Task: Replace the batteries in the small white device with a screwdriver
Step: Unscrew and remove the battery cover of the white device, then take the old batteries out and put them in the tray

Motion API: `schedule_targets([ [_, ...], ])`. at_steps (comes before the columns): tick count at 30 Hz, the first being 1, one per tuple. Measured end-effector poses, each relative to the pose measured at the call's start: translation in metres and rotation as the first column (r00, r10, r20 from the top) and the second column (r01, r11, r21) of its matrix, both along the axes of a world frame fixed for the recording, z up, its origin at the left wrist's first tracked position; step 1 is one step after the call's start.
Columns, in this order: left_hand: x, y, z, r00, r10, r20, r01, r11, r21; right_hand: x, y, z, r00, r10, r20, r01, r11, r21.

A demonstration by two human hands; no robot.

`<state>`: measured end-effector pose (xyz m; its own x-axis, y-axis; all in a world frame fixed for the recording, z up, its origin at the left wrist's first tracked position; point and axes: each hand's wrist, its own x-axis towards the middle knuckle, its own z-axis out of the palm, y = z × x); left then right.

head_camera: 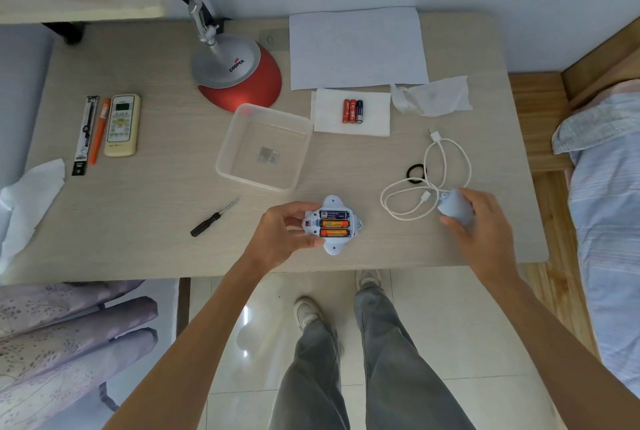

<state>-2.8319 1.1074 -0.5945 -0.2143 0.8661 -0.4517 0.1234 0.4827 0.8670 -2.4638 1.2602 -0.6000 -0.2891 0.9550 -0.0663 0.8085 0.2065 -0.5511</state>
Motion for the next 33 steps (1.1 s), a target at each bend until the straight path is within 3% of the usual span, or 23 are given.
schedule_targets([
  [13,-0.003,-0.004,-0.006,0.999,0.038,0.036,-0.038,0.999,0.021,0.005,-0.018,-0.008,0.981,-0.11,0.159,0.095,0.991,0.097],
  [18,-0.004,-0.007,-0.009,0.996,0.063,0.059,-0.065,0.997,0.03,-0.018,-0.029,0.013,0.99,-0.115,0.085,0.103,0.986,0.131],
  [21,-0.004,-0.007,-0.011,0.996,0.07,0.061,-0.072,0.997,0.026,-0.053,-0.038,0.03,0.995,0.086,-0.04,-0.078,0.98,0.182],
  [23,-0.005,-0.009,-0.011,0.995,0.072,0.063,-0.074,0.997,0.025,-0.085,-0.045,0.041,0.941,0.328,-0.076,-0.318,0.94,0.124],
  [27,-0.013,-0.015,-0.01,0.997,0.062,0.049,-0.064,0.997,0.033,-0.14,-0.05,0.045,0.713,0.697,0.078,-0.695,0.717,-0.058],
  [30,-0.022,-0.021,-0.008,0.996,0.07,0.051,-0.072,0.997,0.027,-0.163,-0.048,0.04,0.555,0.81,0.189,-0.811,0.578,-0.092],
  [33,-0.028,-0.024,-0.004,0.997,0.057,0.053,-0.058,0.998,0.006,-0.175,-0.042,0.037,0.488,0.83,0.269,-0.847,0.525,-0.082],
])
